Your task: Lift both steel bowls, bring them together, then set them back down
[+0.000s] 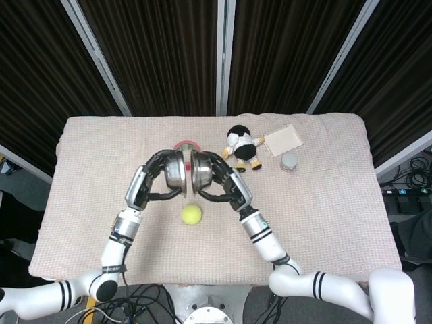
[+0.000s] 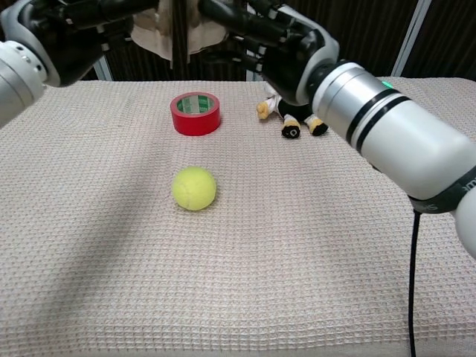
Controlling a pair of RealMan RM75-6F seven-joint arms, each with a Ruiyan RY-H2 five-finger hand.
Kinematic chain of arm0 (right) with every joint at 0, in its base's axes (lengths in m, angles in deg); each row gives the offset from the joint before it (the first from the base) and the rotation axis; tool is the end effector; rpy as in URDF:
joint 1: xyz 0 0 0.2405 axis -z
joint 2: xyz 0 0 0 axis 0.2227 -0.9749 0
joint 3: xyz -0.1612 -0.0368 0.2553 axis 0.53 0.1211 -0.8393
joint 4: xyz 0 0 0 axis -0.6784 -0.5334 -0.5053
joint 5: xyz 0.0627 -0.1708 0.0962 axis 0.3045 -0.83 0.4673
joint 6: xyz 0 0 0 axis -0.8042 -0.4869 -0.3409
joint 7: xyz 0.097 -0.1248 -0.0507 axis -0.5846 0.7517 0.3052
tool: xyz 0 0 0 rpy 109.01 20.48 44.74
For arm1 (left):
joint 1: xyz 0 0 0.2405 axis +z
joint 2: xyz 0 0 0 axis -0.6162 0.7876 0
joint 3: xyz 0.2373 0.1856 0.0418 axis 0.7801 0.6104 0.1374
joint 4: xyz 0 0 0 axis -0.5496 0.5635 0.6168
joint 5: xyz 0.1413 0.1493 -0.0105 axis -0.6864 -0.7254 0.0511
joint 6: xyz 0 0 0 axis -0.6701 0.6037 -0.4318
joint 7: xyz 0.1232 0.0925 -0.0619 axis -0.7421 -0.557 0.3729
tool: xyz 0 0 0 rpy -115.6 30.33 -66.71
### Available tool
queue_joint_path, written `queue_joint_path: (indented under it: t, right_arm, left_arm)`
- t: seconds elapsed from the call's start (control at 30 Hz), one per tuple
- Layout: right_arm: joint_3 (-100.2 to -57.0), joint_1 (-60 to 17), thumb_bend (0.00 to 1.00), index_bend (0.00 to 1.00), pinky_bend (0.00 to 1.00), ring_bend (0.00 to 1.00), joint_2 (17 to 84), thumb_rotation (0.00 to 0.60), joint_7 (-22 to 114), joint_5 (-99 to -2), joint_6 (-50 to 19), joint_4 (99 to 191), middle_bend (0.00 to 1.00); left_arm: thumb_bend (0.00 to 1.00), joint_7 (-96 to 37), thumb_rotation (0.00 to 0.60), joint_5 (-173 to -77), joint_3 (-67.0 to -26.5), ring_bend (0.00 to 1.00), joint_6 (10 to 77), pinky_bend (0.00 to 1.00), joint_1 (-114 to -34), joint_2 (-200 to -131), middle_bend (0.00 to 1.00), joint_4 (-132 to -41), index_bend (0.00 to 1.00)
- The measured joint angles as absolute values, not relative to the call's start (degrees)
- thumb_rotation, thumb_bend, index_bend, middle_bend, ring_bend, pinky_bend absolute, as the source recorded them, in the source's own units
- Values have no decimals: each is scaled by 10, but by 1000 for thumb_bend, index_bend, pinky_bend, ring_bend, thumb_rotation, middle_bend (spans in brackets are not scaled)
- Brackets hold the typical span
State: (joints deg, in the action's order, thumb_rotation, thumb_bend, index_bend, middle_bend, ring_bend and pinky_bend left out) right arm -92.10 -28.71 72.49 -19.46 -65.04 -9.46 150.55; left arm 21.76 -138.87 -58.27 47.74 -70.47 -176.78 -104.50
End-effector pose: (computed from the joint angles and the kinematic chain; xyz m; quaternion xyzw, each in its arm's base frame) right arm -0.0788 -0.3907 -0.0587 -0.2595 0.7231 -0.6341 0.0872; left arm -0.1490 0.3681 0.0136 -0.2942 -0.6643 -0.6847 0.0582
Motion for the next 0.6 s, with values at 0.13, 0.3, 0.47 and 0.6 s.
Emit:
queue_joint_path:
  t: [0.13,0.3,0.47,0.6]
  right_arm:
    - [-923,-271,136,473,448,348,703,600,-208,-644,-105,1511,425]
    - [-926,-294,136,473,448,348,710,600,-197,-642,-82,1506,425]
    - [-924,-330,141,473,448,348,737,600,-177,-644,-54,1495,425]
    - [-922,-317,144,473,448,348,739,600,-174,-639,-71,1492,425]
  left_arm:
    - [109,234,600,-1396,-580,456,489,653,-688,-1752,488,-1051,475]
    - [110,243,600,-1422,-560,456,485,654,-688,-1750,488,-1056,475]
    - [110,241,600,-1439,-551,459,474,654,-701,-1764,488,-1053,475]
    - [110,241,600,-1430,-560,462,484,654,-695,-1759,488,-1051,474]
